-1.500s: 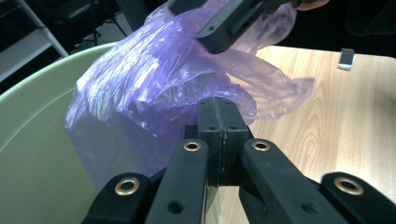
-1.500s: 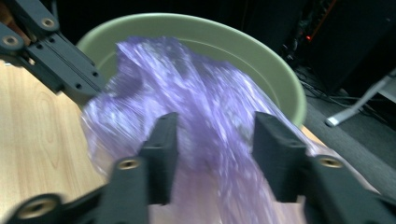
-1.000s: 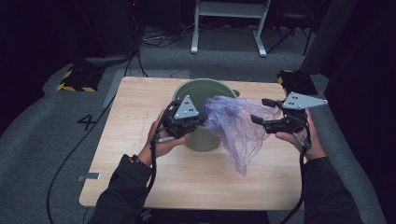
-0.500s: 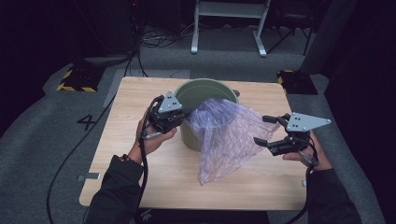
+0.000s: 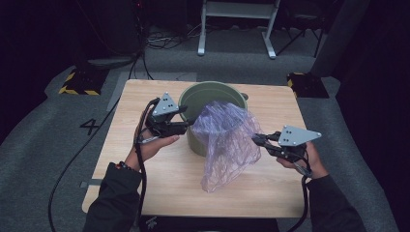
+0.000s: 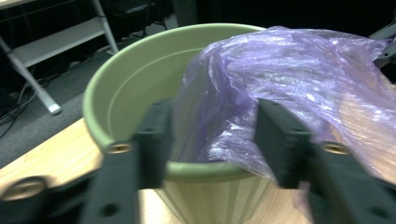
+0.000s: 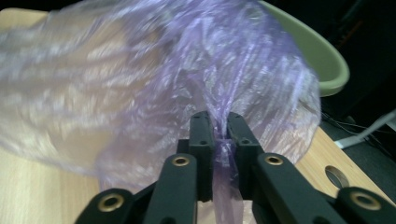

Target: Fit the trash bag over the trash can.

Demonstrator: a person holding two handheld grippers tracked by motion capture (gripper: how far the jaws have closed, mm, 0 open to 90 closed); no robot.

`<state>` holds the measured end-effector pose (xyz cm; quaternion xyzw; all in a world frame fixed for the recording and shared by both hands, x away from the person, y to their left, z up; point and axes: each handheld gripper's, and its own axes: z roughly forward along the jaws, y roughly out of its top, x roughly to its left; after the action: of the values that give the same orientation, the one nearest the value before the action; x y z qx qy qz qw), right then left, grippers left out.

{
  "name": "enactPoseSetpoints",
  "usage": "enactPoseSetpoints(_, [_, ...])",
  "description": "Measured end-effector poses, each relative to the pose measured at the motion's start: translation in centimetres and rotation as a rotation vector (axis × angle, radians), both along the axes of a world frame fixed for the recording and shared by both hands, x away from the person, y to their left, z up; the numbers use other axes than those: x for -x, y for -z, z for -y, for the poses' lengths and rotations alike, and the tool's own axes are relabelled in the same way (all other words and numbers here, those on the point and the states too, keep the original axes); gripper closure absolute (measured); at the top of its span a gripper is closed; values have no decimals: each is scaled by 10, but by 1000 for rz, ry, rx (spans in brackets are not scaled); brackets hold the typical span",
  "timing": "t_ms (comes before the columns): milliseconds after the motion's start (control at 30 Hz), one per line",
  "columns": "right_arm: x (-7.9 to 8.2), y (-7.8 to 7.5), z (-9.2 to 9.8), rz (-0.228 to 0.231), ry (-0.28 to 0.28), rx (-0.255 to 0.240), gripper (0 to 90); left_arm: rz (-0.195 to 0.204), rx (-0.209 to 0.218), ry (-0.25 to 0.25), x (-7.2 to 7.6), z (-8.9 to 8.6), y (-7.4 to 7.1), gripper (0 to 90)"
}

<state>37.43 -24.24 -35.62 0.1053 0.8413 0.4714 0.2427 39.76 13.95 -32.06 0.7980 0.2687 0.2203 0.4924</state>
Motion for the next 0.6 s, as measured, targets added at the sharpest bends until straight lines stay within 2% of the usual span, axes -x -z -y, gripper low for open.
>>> enactPoseSetpoints(33, [-1, 0, 0, 1, 10, -14, 851, 11, 9, 20, 4, -1, -1, 333])
enactPoseSetpoints(67, [-2, -1, 0, -1, 13, -30, 860, 25, 10, 27, 9, 0, -1, 283])
enactPoseSetpoints(200, [-5, -6, 0, -1, 41, -80, 883, 60, -17, 81, 32, 9, -1, 153])
enactPoseSetpoints(333, [-7, -13, -2, -2, 62, -113, 890, 96, -39, 128, 52, 23, 0, 153])
enactPoseSetpoints(433, [-9, -17, -6, -5, 70, -124, 892, 120, -81, 182, 69, 42, 4, 154])
enactPoseSetpoints(600, [-12, -23, -11, -10, 81, -149, 892, 109, -110, 223, 80, 64, 21, 154])
